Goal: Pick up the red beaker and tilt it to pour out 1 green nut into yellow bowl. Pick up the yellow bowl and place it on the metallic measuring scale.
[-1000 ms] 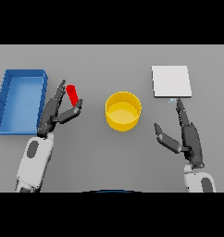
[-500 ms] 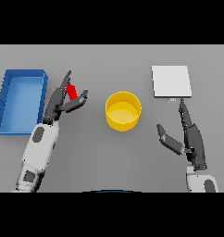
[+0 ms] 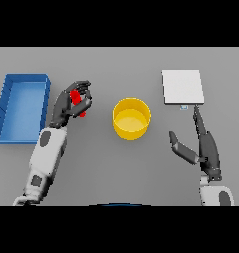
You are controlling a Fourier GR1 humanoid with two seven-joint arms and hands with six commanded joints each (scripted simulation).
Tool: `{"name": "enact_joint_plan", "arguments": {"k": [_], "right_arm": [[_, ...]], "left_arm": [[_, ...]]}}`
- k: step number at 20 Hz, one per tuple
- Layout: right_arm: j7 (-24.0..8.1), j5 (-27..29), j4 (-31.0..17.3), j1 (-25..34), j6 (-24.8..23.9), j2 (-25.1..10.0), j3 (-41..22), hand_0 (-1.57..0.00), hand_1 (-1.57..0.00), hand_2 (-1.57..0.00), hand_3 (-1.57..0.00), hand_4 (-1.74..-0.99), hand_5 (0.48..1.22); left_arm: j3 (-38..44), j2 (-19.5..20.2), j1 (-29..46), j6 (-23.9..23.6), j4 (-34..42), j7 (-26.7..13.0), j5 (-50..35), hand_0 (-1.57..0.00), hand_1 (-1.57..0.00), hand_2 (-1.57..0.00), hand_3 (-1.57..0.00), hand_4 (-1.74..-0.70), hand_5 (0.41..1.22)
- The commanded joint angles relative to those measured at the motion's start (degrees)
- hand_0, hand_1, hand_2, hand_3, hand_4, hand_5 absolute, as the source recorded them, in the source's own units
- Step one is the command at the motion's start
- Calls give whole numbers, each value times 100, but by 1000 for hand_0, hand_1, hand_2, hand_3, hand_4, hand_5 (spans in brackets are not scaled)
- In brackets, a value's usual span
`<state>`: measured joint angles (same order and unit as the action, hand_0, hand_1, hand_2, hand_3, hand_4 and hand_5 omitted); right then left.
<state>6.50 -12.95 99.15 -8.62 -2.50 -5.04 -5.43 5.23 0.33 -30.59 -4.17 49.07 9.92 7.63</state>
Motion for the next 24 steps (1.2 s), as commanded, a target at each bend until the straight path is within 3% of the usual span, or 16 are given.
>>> {"name": "enact_joint_plan", "arguments": {"k": [1,2,4,8,13,18,24], "right_arm": [[-12,-14,-20,-28,-4,34,-27,1,1,1,1,-1255,644],[-29,-16,-12,-42,10,46,-46,1,1,1,1,-1256,646],[-52,-21,33,-49,-27,63,-36,1,1,1,1,-1252,644],[-114,53,23,21,12,45,1,1,1,1,1,-1257,645],[-131,8,106,-74,-11,54,-30,1,1,1,1,-1258,646],[-45,-81,23,-17,-57,38,-33,1,1,1,1,-1263,654],[-7,-173,48,-115,-71,-13,-50,1,1,1,1,-1256,674]], "left_arm": [[-7,45,-19,-48,9,-17,48,-662,-699,-733,-724,-1500,941],[-38,6,-88,-129,-13,-101,103,-844,-874,-900,-838,-1541,997],[-172,2,-149,-91,-131,87,175,-1106,-1125,-1142,-974,-1603,1078],[-270,-18,-96,-87,-29,-61,271,-1380,-1388,-1395,-1326,-1505,1162],[-162,-129,-77,-353,239,109,-60,-1509,-1511,-1513,-1491,-1664,1128],[-550,15,-58,-463,923,-193,95,-1551,-1551,-1552,-1545,-1716,1114],[-1533,660,-217,-100,1451,-1195,925,-1564,-1565,-1565,-1562,-1733,1122]]}}
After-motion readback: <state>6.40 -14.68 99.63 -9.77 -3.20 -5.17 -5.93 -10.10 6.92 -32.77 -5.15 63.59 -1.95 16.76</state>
